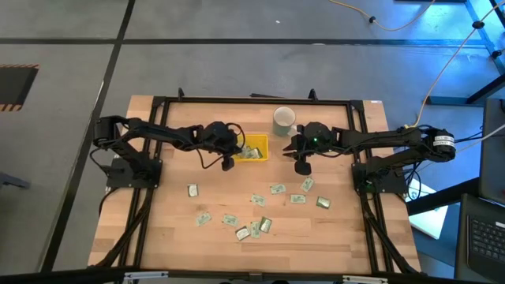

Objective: Pick and place Stevia / Truvia into bins
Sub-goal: Put the top left stevia tea packet into the yellow bin, then put the middle stevia tea packet into the yellow bin

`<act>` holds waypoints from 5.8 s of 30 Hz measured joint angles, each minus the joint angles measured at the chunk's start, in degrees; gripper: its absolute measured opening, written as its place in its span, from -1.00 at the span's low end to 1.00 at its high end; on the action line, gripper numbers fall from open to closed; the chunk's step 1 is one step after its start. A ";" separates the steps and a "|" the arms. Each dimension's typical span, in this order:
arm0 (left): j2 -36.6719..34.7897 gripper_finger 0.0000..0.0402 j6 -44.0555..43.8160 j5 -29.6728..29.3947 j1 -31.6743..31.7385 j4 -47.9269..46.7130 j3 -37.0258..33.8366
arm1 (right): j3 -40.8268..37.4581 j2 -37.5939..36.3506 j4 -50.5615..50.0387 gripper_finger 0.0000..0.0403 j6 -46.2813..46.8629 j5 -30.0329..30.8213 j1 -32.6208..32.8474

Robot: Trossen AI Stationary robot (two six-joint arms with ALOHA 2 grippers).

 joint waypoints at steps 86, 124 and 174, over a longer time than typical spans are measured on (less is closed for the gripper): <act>-11.04 -0.78 -0.46 -1.09 -0.15 -6.61 0.00 | 9.44 18.68 -0.97 -0.99 -9.12 8.58 15.59; -11.04 -0.80 0.63 -1.07 -0.16 -7.02 -0.02 | 21.00 32.46 6.65 -0.99 -17.81 13.03 3.73; -11.02 -0.79 -0.59 -0.98 -0.75 -7.04 -0.09 | 21.01 35.72 4.89 -0.54 -7.20 2.89 24.56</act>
